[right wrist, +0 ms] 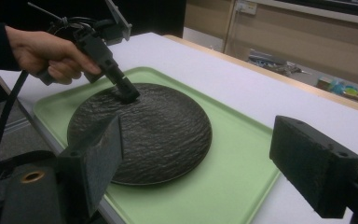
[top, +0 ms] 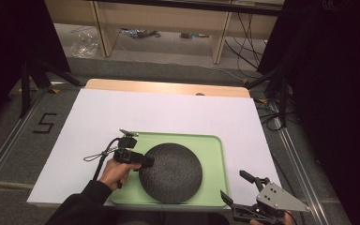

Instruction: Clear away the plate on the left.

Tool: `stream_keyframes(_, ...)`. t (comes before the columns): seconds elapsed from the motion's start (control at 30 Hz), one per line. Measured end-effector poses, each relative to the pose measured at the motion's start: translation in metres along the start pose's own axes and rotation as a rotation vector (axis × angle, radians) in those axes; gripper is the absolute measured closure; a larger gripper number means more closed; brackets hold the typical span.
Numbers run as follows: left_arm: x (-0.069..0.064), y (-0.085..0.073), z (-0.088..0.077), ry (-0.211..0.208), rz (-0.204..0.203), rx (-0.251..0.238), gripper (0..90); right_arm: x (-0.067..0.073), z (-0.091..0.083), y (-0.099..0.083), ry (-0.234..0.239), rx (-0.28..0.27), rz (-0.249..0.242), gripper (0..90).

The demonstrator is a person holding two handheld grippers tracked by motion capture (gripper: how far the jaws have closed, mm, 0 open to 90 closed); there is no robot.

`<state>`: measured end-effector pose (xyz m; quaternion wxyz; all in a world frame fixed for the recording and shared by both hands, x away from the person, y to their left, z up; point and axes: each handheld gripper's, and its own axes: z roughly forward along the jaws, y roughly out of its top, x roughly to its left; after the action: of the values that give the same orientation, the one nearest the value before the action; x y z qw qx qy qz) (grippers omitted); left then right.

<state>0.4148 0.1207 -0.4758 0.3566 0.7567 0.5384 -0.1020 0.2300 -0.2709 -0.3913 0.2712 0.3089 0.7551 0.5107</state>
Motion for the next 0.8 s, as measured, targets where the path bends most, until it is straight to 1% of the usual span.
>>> stream_keyframes(0.03, 0.0, 0.0, 0.0, 0.008, 0.011, 0.023, 63.9, 0.0, 0.0, 0.0, 0.0, 0.001, 0.0, 18.3)
stream_keyframes(0.07, 0.0, -0.001, 0.001, 0.019, 0.03, 0.046, 60.9, 0.0, -0.001, 0.0, -0.002, -0.002, -0.001, 18.3)
stream_keyframes(0.13, -0.002, -0.002, 0.001, 0.03, 0.037, 0.044, 60.2, -0.001, -0.001, 0.0, 0.001, 0.002, -0.002, 18.3)
stream_keyframes(0.17, -0.003, -0.002, 0.001, 0.039, 0.051, 0.052, 59.6, -0.001, -0.001, 0.0, -0.002, -0.001, 0.001, 18.3)
stream_keyframes(0.2, -0.005, -0.003, 0.001, 0.048, 0.051, 0.044, 58.9, -0.001, -0.001, 0.0, 0.0, 0.002, 0.002, 18.3)
stream_keyframes(0.23, -0.005, -0.002, 0.0, 0.056, 0.075, 0.065, 58.3, 0.0, -0.001, 0.0, 0.003, 0.005, 0.01, 18.3)
stream_keyframes(0.27, -0.005, -0.002, 0.0, 0.056, 0.075, 0.065, 57.8, 0.0, -0.001, 0.0, 0.003, 0.005, 0.01, 18.3)
stream_keyframes(0.33, -0.008, -0.004, -0.001, 0.071, 0.083, 0.065, 57.5, 0.0, 0.0, 0.0, 0.003, 0.002, -0.004, 18.3)
stream_keyframes(0.37, -0.007, -0.004, -0.001, 0.071, 0.09, 0.074, 57.4, 0.0, 0.0, 0.0, 0.006, 0.005, 0.0, 18.3)
stream_keyframes(0.43, -0.008, -0.005, -0.002, 0.077, 0.087, 0.075, 57.3, 0.0, 0.0, 0.0, 0.007, 0.006, 0.001, 18.3)
stream_keyframes(0.57, -0.01, -0.004, 0.0, 0.079, 0.087, 0.072, 57.0, 0.0, 0.0, 0.0, 0.008, 0.011, -0.004, 18.3)
stream_keyframes(0.6, -0.01, -0.004, 0.0, 0.082, 0.09, 0.071, 56.9, 0.001, 0.0, 0.0, 0.016, 0.018, 0.01, 18.3)
stream_keyframes(0.7, -0.012, -0.003, 0.002, 0.085, 0.09, 0.068, 56.5, 0.001, 0.0, 0.0, 0.02, 0.02, 0.009, 18.3)
stream_keyframes(0.8, -0.014, -0.002, 0.003, 0.084, 0.096, 0.071, 56.4, 0.001, 0.001, 0.0, 0.014, 0.015, -0.007, 18.3)
